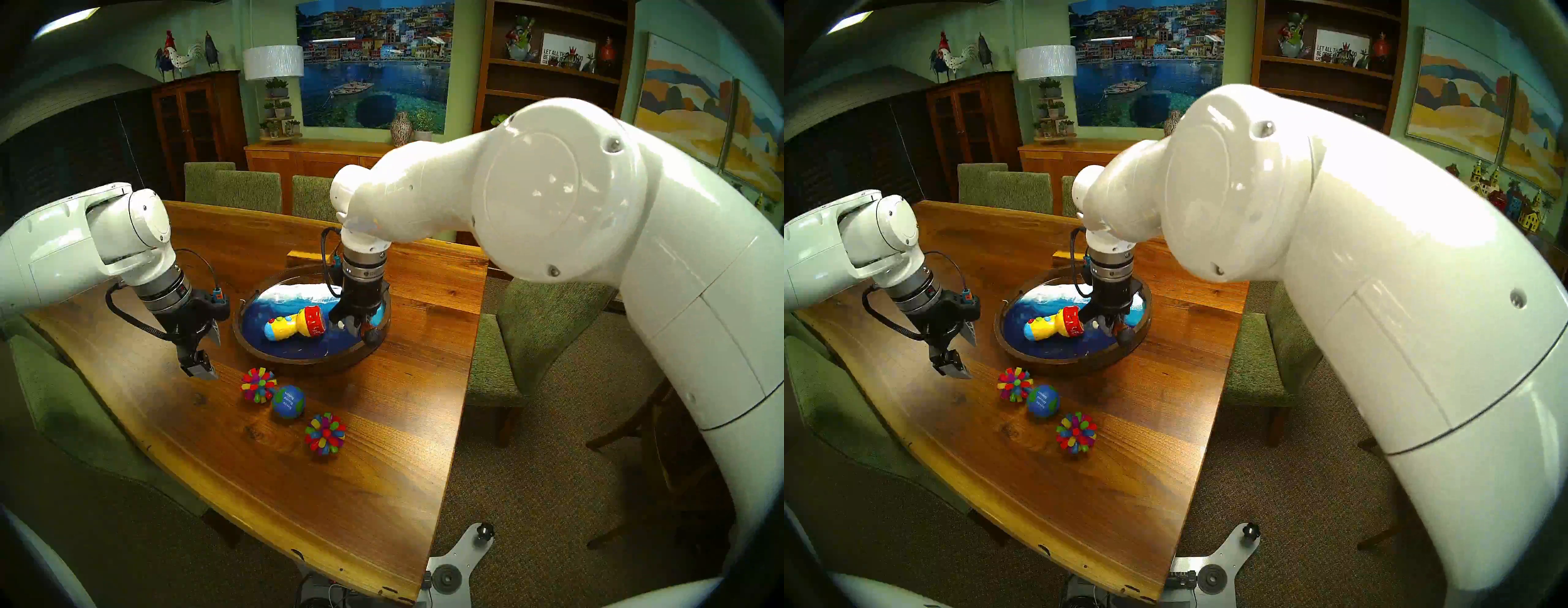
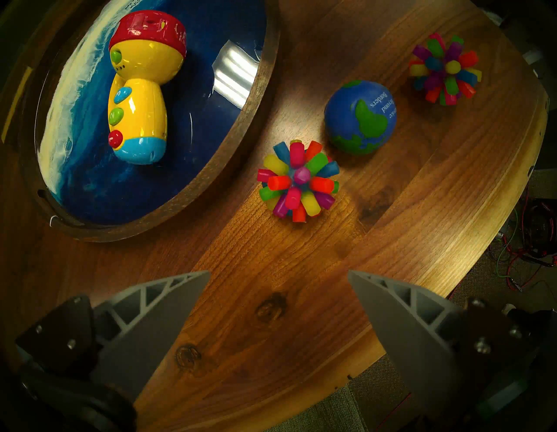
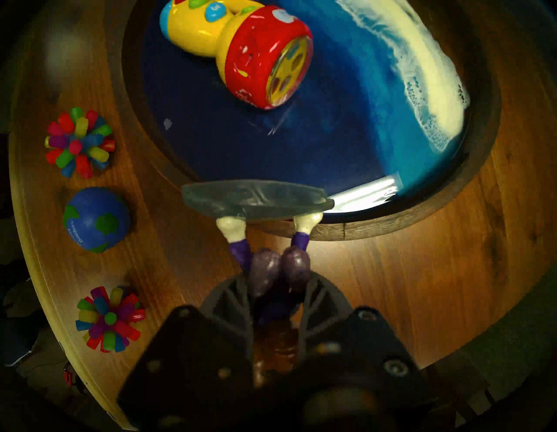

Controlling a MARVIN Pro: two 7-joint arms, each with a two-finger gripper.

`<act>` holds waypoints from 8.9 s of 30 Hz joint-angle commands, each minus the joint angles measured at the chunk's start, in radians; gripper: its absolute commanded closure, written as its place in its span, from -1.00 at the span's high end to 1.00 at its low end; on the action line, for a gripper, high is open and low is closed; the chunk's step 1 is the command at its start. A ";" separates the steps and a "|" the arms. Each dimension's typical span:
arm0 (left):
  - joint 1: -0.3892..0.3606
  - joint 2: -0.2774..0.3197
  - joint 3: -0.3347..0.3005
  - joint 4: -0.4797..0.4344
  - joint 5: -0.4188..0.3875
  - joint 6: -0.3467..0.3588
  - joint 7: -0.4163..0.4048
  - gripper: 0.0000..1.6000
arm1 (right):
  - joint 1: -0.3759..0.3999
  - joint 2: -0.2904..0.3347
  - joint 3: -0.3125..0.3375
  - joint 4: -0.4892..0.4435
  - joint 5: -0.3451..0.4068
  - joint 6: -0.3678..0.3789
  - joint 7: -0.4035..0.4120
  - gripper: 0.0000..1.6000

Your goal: Put toys in center tray

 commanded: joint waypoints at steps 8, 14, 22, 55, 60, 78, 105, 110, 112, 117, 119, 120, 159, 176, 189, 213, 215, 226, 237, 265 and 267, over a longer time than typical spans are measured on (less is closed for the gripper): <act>-0.029 0.000 -0.023 0.000 0.001 -0.001 0.001 1.00 | -0.077 -0.031 -0.034 0.217 -0.076 -0.049 0.069 -1.00; -0.027 -0.001 -0.022 0.001 0.001 -0.001 0.002 1.00 | -0.132 -0.047 -0.042 0.268 -0.083 -0.089 0.064 -1.00; -0.025 -0.001 -0.021 0.002 0.000 -0.001 0.002 1.00 | -0.194 -0.065 -0.057 0.319 -0.097 -0.134 0.061 -1.00; -0.022 -0.004 -0.022 0.005 0.000 -0.001 0.002 1.00 | -0.316 -0.077 -0.170 0.396 -0.207 -0.313 0.055 -1.00; -0.021 -0.004 -0.023 0.005 0.000 -0.001 0.002 1.00 | -0.318 -0.077 -0.189 0.396 -0.227 -0.351 0.080 -1.00; -0.021 -0.004 -0.023 0.005 0.000 -0.001 0.002 1.00 | -0.332 -0.077 -0.269 0.393 -0.316 -0.497 0.192 -1.00; -0.021 -0.004 -0.024 0.006 0.000 -0.002 0.002 1.00 | -0.353 -0.077 -0.363 0.433 -0.461 -0.773 0.316 -1.00; -0.021 -0.005 -0.024 0.006 0.000 -0.002 0.002 1.00 | -0.359 -0.077 -0.361 0.447 -0.481 -0.813 0.326 -1.00; -0.021 -0.005 -0.024 0.006 0.000 -0.002 0.002 1.00 | -0.360 -0.077 -0.359 0.453 -0.487 -0.825 0.331 -1.00; -0.020 -0.005 -0.024 0.006 0.000 -0.002 0.002 1.00 | -0.362 -0.077 -0.353 0.466 -0.503 -0.851 0.342 -1.00; -0.020 -0.005 -0.023 0.006 0.000 -0.002 0.002 1.00 | -0.362 -0.077 -0.349 0.471 -0.508 -0.861 0.346 -1.00; -0.020 -0.005 -0.023 0.007 0.000 -0.002 0.002 1.00 | -0.362 -0.077 -0.347 0.473 -0.511 -0.867 0.347 -1.00; -0.020 -0.005 -0.024 0.007 -0.001 -0.002 0.001 1.00 | -0.243 -0.077 -0.262 0.500 -0.580 -0.886 0.440 1.00; -0.022 -0.003 -0.026 0.006 0.000 -0.002 0.001 1.00 | -0.121 -0.077 -0.154 0.398 -0.553 -0.790 0.780 1.00; -0.020 -0.005 -0.025 0.007 0.000 -0.002 0.001 1.00 | -0.055 -0.077 -0.047 0.176 -0.567 -0.737 0.838 1.00; -0.021 -0.005 -0.025 0.007 0.000 -0.002 0.001 1.00 | 0.101 -0.077 0.139 -0.183 -0.710 -0.510 0.636 1.00; -0.021 -0.004 -0.026 0.007 0.000 -0.002 0.001 1.00 | 0.117 -0.077 0.157 -0.219 -0.718 -0.477 0.594 1.00; -0.023 -0.003 -0.027 0.005 0.000 -0.002 0.000 1.00 | 0.195 -0.077 0.225 -0.355 -0.709 -0.350 0.447 1.00; -0.024 -0.002 -0.027 0.004 0.000 -0.002 0.000 1.00 | 0.293 0.002 0.348 -0.571 -0.621 -0.328 0.300 1.00; -0.027 0.002 -0.028 -0.002 0.004 0.000 -0.001 1.00 | 0.284 0.130 0.381 -0.810 -0.370 -0.391 -0.198 1.00; -0.027 0.002 -0.028 -0.002 0.004 0.000 -0.001 1.00 | 0.281 0.130 0.379 -0.810 -0.360 -0.397 -0.207 1.00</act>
